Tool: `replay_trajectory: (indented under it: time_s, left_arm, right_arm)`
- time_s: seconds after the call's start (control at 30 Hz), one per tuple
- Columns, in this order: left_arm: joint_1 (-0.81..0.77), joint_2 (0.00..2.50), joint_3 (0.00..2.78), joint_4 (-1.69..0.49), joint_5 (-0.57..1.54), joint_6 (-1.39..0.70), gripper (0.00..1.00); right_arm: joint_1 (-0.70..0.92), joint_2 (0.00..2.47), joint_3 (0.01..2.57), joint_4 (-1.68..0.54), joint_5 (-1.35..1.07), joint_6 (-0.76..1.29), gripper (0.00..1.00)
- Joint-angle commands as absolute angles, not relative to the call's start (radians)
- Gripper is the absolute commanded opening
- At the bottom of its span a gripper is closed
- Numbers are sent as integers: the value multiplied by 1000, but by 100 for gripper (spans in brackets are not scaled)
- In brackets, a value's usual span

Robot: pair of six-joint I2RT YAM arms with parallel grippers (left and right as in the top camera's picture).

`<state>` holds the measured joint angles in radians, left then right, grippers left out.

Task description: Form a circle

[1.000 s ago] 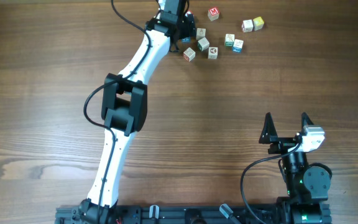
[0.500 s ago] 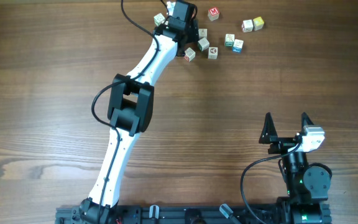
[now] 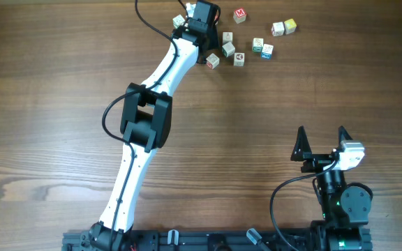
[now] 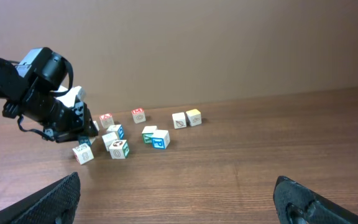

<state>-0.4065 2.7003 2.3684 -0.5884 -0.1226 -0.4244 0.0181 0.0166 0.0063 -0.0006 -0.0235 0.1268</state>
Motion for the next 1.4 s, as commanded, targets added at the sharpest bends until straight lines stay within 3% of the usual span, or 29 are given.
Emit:
replay_trajectory:
  time_s: [0.0,0.27,0.5,0.73,1.07,1.37]
  left_arm:
    - [-404,2732,2358,-622,-102,-419,37]
    - [-404,2672,2358,-674,-103,-397,33]
    - [-404,2518,2358,-721,-107,-344,35]
    - [-407,2371,2358,-918,-106,-345,28]
    - [-453,2360,2354,-1254,-106,-348,22]
    - [-489,2362,2175,-1217,-106,-393,21]
  right_arm:
    - [23,14,5,2,-35,131,100]
    - [23,14,5,2,-35,131,100]
    - [23,14,5,2,-35,131,100]
    - [23,14,5,2,-35,131,100]
    - [23,14,5,2,-35,131,100]
    - [23,14,5,2,-35,131,100]
